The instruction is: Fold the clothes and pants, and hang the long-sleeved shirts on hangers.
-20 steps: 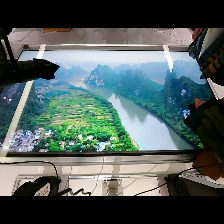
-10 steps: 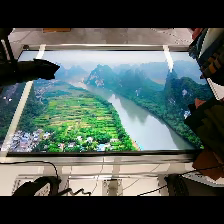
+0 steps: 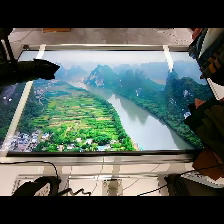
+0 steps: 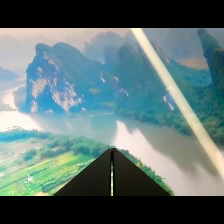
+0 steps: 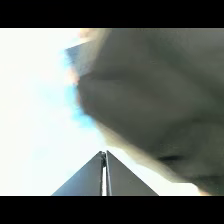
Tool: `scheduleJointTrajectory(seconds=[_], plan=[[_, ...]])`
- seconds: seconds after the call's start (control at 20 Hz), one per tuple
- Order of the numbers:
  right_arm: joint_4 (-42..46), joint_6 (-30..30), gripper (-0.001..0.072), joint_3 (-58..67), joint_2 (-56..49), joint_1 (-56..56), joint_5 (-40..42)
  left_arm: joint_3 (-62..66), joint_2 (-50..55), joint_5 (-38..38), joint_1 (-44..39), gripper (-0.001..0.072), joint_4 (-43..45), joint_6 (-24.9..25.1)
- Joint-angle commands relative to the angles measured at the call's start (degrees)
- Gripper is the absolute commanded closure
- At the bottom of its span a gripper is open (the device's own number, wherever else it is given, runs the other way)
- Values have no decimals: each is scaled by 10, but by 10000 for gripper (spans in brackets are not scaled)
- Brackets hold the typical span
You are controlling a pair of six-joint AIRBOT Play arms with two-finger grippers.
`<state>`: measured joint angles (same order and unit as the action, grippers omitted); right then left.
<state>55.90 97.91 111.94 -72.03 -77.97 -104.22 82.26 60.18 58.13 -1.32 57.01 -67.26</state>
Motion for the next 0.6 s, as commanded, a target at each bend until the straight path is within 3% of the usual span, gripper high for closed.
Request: scheduleJointTrajectory(seconds=[0.0,0.2,0.35,0.45,0.55], plan=[[-112,-2,686,0,17,102,7,1,0,0,0,693,0,0],[-42,-49,686,0,46,303,23,1,0,0,0,693,0,0],[90,-93,686,0,53,455,3,1,0,0,0,693,0,0],[205,-92,686,-2,51,537,-9,1,0,0,0,693,0,0],[251,-90,686,-2,51,581,-9,1,0,0,0,693,0,0]])
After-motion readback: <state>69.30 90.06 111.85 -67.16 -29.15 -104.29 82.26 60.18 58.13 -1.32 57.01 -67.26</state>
